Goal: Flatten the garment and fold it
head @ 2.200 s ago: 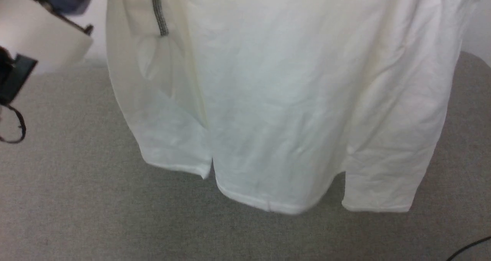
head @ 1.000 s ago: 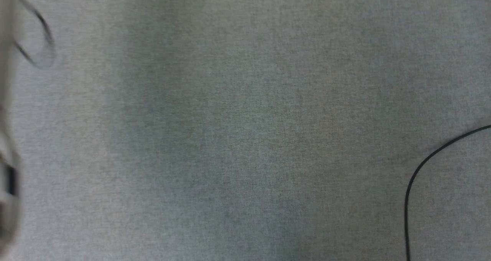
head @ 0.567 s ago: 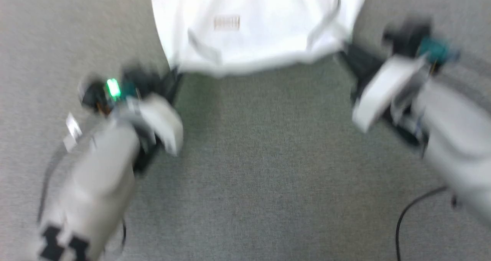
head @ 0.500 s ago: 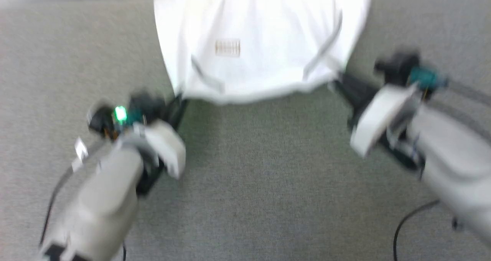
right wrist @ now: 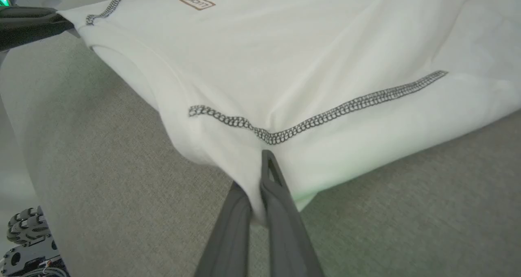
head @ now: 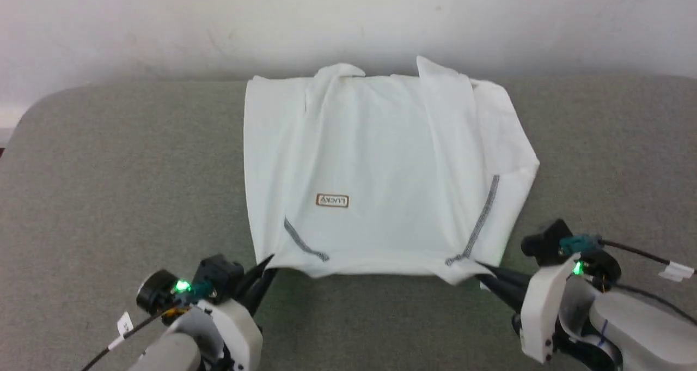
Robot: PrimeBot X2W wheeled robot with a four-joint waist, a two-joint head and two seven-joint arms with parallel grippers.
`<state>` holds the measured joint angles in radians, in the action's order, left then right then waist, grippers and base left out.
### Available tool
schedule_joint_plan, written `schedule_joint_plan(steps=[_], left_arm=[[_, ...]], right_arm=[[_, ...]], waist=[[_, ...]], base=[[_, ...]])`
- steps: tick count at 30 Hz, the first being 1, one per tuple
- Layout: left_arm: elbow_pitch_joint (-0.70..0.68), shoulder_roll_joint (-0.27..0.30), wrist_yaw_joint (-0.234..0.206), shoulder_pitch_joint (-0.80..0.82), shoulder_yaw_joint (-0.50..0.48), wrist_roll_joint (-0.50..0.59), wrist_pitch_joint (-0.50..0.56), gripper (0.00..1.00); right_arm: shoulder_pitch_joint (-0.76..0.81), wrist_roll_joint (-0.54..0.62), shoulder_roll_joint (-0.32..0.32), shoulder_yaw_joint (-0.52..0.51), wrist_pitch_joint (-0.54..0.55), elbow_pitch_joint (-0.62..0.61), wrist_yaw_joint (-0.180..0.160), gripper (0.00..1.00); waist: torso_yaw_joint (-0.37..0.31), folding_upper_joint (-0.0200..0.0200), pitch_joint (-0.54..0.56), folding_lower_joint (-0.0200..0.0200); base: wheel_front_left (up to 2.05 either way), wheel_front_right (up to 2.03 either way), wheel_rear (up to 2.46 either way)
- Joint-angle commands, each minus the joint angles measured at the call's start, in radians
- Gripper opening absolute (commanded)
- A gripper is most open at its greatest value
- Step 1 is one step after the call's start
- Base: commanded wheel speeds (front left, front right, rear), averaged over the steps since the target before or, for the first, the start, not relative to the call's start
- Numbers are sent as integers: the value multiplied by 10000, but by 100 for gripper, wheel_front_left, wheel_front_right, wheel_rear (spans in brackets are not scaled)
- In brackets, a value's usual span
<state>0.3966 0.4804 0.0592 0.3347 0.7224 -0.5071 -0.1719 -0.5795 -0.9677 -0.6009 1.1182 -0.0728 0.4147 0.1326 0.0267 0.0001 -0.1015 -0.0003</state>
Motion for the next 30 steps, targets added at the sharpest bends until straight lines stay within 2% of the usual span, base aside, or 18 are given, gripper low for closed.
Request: schedule_joint_plan(steps=[1,10,17,21,26,27,28,30], left_arm=[[-157,172,-111,-323,32,-91,123,0],[-2067,1009,-346,-2363,476,-933,1845,0],[-3086,1372,-672,-3447,758,-1686,3208,0],[-3389,1563,-806,-3776,905,-1886,3741,0],[-3448,1485,-896,-3850,872,-1930,3571,0],[-3439,1443,-933,-3813,807,-1914,3428,100],[-3440,1397,-961,-3759,732,-1906,3279,100],[-3486,1320,-963,-3616,558,-1907,2948,100]], right_arm=[[296,-186,-79,-76,168,-30,-19,0],[2138,-1372,-1000,-703,2165,-907,-19,0],[3461,-1946,-1504,-1417,3751,-1580,-19,0],[4072,-1832,-1493,-1888,4282,-1890,-19,0],[4645,-1156,-1234,-2635,4370,-1945,-19,0],[4696,-937,-1171,-2867,4246,-1945,-19,88],[4769,-818,-1097,-3094,4217,-1959,-19,100],[4883,-651,-1052,-3517,4316,-2133,-19,100]], waist=[[233,-1,502,3],[341,-1,1285,3],[387,-1,1684,3],[395,-1,1752,3],[403,-1,1652,3],[404,-1,1613,3],[409,-1,1563,3],[431,-1,1470,3]], base=[[0,0,0],[0,0,0],[0,0,0],[0,0,0],[0,0,0],[0,0,0],[0,0,0],[0,0,0]])
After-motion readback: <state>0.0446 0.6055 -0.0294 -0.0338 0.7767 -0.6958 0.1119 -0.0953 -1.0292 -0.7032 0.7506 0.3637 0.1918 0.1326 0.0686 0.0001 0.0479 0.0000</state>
